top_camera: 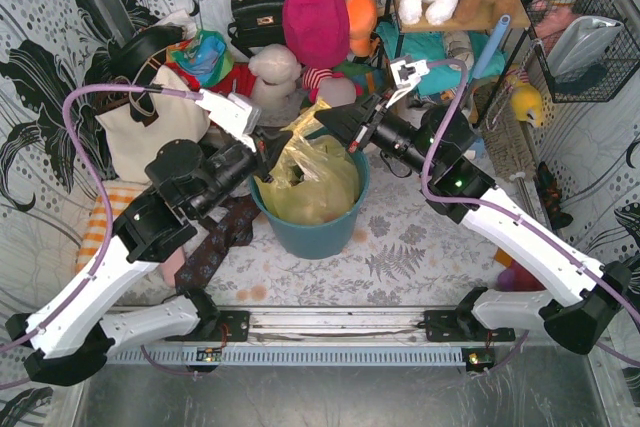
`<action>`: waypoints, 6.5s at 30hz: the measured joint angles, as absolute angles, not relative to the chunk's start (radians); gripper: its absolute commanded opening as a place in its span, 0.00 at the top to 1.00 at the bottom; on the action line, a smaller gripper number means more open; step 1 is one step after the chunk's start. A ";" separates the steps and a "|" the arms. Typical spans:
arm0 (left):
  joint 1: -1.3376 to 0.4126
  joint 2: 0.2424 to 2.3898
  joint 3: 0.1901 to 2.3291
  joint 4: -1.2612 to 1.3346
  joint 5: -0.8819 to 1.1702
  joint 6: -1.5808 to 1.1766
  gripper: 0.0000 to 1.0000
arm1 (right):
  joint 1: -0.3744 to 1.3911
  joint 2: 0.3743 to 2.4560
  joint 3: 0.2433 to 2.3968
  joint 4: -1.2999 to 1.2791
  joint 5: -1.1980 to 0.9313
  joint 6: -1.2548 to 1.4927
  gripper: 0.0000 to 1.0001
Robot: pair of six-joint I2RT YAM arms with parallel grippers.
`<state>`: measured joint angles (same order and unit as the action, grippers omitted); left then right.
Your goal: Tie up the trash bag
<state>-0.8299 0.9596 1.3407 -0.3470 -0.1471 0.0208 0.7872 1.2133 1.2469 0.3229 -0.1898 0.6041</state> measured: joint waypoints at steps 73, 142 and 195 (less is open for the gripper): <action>-0.823 0.900 1.217 -0.265 -0.157 -0.067 1.00 | 0.885 1.375 1.575 -0.284 -0.604 0.057 1.00; -0.823 0.915 1.251 -0.327 -0.096 -0.073 1.00 | 1.114 1.385 1.193 0.331 0.277 0.251 1.00; -0.822 0.583 1.159 -0.477 -0.230 -0.220 0.37 | 1.268 1.574 1.039 1.153 0.742 0.010 1.00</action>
